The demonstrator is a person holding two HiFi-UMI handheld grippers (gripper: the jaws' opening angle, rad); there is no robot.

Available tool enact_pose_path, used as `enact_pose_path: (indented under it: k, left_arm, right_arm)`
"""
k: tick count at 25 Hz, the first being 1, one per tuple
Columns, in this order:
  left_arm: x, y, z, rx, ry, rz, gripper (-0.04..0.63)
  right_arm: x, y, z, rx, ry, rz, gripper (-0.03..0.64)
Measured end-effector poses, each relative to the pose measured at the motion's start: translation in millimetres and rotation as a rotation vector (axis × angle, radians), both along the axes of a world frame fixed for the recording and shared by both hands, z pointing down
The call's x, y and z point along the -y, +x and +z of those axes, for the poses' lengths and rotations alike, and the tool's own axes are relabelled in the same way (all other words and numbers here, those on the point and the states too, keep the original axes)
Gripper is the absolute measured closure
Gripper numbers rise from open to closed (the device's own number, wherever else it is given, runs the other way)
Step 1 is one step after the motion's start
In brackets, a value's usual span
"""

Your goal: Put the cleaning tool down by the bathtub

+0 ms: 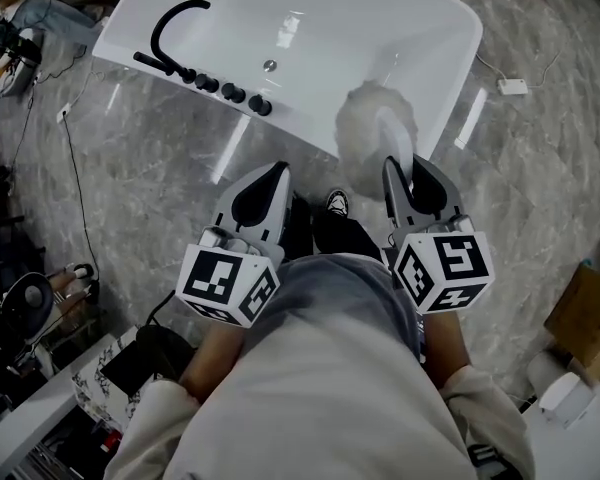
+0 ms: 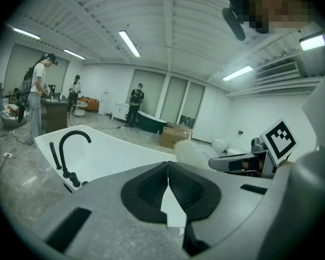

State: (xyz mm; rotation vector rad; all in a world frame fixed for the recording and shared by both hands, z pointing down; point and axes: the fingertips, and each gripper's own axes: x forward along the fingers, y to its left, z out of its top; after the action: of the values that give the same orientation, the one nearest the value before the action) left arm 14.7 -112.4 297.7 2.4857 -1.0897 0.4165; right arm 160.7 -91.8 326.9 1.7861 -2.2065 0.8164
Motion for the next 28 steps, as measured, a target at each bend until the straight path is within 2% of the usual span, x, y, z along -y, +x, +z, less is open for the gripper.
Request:
enact_pose_path:
  k: [13,28]
  left_arm:
    - [5,3,8,0.009,-0.011,0.009,0.586]
    - [-9,-5,30,0.033,-0.065,0.000,0.586]
  right_arm:
    - [14,-7,23,0.004,-0.035,-0.047,0.543]
    - [23,-21,70,-0.069,-0.100,-0.129,0.543]
